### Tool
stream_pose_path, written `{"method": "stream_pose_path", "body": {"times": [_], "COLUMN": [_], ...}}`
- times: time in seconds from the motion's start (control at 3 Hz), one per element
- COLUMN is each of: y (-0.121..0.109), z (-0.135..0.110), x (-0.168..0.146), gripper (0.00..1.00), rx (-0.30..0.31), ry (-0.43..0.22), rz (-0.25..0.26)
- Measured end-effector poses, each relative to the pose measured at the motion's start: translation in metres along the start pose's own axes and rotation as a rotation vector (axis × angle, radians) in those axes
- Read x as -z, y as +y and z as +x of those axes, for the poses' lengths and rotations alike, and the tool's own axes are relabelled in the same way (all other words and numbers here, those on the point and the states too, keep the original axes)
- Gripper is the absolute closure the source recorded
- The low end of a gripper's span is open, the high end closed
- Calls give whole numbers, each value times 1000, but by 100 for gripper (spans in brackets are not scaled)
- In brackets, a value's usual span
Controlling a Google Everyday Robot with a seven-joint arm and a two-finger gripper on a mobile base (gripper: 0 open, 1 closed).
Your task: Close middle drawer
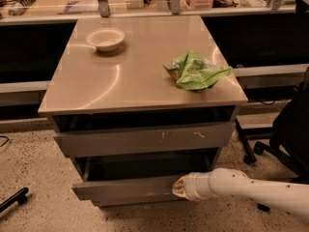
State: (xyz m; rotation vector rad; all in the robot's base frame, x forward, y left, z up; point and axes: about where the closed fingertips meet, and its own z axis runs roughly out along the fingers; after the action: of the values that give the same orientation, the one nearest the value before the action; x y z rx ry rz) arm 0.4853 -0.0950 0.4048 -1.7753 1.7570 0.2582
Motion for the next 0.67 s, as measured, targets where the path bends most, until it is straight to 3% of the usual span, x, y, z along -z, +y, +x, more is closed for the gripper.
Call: {"method": "stream_pose_path", "body": {"times": [0.67], "y": [-40], "z": [-6], "x": [3], "gripper": [100], "rx": [45], "ry": [-74], "rz": [182]}}
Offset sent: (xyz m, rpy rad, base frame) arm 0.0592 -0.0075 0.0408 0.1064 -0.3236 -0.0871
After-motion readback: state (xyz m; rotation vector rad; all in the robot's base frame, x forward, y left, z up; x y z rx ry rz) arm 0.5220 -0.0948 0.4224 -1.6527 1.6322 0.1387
